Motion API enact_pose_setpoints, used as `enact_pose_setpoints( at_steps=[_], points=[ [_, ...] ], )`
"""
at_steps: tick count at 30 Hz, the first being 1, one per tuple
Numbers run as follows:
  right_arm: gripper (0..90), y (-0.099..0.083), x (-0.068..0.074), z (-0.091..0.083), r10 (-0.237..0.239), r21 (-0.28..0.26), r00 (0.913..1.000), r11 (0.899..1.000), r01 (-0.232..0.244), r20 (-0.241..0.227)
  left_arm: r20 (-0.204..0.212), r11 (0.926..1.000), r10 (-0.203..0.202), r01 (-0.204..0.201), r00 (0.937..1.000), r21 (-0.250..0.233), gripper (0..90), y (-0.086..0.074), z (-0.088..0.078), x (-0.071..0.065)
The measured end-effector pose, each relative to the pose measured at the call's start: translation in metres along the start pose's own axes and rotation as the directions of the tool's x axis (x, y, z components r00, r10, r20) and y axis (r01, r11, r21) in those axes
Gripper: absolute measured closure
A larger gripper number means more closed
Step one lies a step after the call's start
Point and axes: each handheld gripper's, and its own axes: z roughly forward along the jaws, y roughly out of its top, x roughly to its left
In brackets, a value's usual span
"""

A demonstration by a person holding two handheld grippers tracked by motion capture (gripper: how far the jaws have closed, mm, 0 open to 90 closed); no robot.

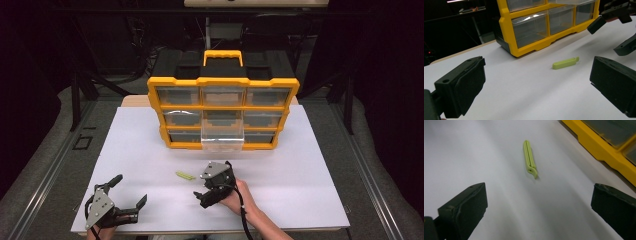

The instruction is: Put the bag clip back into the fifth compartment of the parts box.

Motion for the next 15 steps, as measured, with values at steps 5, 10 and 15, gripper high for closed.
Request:
enact_pose_setpoints(
  at_steps=[5,10,15],
  points=[
    [0.1,0.006,0.001,0.006,-0.017,0.015,0.9998,1.000,0.017,-0.014,0.000,1.0000,0.002,-0.002,1.0000,0.003,0.3,0.000,0.000,0.000],
    [0.3,0.015,0.002,0.014,-0.036,0.044,0.9984,0.998,0.038,-0.043,0.001,1.0000,0.003,-0.003,1.0000,0.003,0.2,0.000,0.000,0.000],
    [1.1,0.023,0.002,0.020,-0.053,0.069,0.9963,0.996,0.058,-0.068,0.002,1.0000,0.005,-0.005,1.0000,0.003,0.2,0.000,0.000,0.000]
  ],
)
